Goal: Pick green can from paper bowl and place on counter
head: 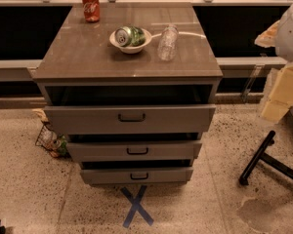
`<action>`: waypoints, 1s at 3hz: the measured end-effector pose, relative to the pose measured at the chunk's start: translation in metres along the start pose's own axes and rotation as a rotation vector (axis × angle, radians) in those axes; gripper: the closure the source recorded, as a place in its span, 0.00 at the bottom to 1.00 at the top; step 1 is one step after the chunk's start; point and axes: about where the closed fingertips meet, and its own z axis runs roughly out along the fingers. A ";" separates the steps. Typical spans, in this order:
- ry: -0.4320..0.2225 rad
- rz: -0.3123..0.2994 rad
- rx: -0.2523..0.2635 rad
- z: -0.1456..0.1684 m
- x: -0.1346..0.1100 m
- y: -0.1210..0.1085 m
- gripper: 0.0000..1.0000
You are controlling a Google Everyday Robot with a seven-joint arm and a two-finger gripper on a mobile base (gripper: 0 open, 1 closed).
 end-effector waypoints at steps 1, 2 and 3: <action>0.000 0.000 0.000 0.000 0.000 0.000 0.00; -0.077 -0.001 0.054 0.001 -0.007 -0.017 0.00; -0.315 -0.047 0.156 0.007 -0.029 -0.064 0.00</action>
Offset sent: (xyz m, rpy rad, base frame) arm 0.1040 0.0052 0.0444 0.3760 -0.4393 0.0597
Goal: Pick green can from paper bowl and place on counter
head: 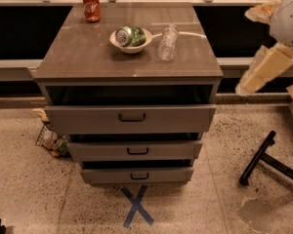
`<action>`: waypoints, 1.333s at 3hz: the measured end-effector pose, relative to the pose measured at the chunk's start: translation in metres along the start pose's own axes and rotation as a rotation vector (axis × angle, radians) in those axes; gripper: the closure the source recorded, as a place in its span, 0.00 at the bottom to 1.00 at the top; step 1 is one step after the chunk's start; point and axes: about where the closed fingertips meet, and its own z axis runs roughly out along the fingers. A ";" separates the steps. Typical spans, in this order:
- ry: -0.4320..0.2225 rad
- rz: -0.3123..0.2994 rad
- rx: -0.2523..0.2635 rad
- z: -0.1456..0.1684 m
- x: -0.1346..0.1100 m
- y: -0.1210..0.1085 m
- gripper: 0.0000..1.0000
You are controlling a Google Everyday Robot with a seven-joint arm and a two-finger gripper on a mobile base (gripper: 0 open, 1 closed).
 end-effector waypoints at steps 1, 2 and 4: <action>-0.188 -0.052 0.102 0.032 -0.030 -0.049 0.00; -0.344 -0.037 0.202 0.075 -0.063 -0.102 0.00; -0.397 -0.007 0.293 0.083 -0.066 -0.127 0.00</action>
Offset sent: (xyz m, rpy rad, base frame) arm 0.2276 0.0827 0.0312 0.4680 -0.5010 0.0229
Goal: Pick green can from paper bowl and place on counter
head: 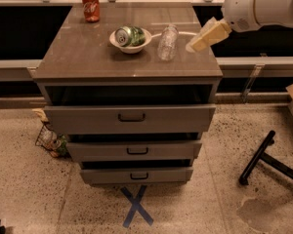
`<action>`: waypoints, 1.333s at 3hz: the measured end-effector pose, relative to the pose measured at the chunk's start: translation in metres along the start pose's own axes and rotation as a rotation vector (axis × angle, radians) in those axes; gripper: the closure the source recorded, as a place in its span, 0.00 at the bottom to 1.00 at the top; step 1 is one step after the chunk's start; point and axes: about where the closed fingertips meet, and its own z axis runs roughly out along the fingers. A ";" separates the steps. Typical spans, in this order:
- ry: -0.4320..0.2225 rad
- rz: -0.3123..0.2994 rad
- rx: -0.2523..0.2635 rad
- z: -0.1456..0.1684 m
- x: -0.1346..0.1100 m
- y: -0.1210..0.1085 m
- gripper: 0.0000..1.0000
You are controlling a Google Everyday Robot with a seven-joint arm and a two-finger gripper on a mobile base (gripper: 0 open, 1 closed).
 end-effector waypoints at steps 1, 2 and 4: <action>-0.059 -0.045 0.016 0.025 0.010 -0.008 0.00; -0.106 -0.117 0.021 0.053 0.014 -0.014 0.00; -0.128 -0.267 -0.032 0.100 0.033 -0.041 0.00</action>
Offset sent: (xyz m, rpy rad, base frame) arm 0.0789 0.0256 -0.0345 -0.0288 -0.2175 0.1533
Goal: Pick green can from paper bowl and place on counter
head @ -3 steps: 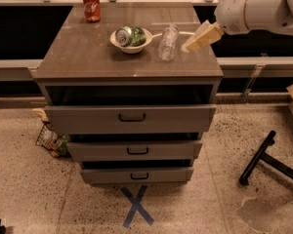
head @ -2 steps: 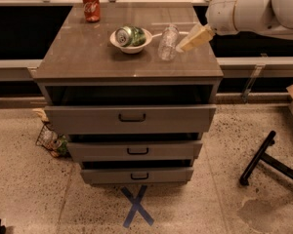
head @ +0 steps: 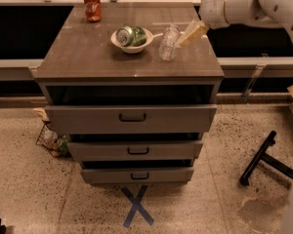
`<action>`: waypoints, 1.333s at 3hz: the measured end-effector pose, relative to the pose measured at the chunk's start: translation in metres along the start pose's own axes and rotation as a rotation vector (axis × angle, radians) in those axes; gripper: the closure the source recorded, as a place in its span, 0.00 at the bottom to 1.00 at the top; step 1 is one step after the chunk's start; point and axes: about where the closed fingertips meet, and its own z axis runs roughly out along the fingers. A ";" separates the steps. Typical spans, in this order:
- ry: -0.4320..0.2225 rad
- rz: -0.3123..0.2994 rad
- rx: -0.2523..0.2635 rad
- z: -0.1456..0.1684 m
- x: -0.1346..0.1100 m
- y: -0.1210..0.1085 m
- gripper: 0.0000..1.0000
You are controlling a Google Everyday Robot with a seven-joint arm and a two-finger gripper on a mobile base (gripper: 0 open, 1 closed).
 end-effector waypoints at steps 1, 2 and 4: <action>0.001 -0.081 -0.040 0.007 0.004 -0.017 0.00; -0.008 -0.094 -0.018 0.012 -0.005 -0.033 0.00; 0.040 -0.134 0.094 0.070 -0.021 -0.051 0.00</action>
Offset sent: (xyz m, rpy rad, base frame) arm 0.0510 0.0101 0.0539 -0.0167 -0.1219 -0.0150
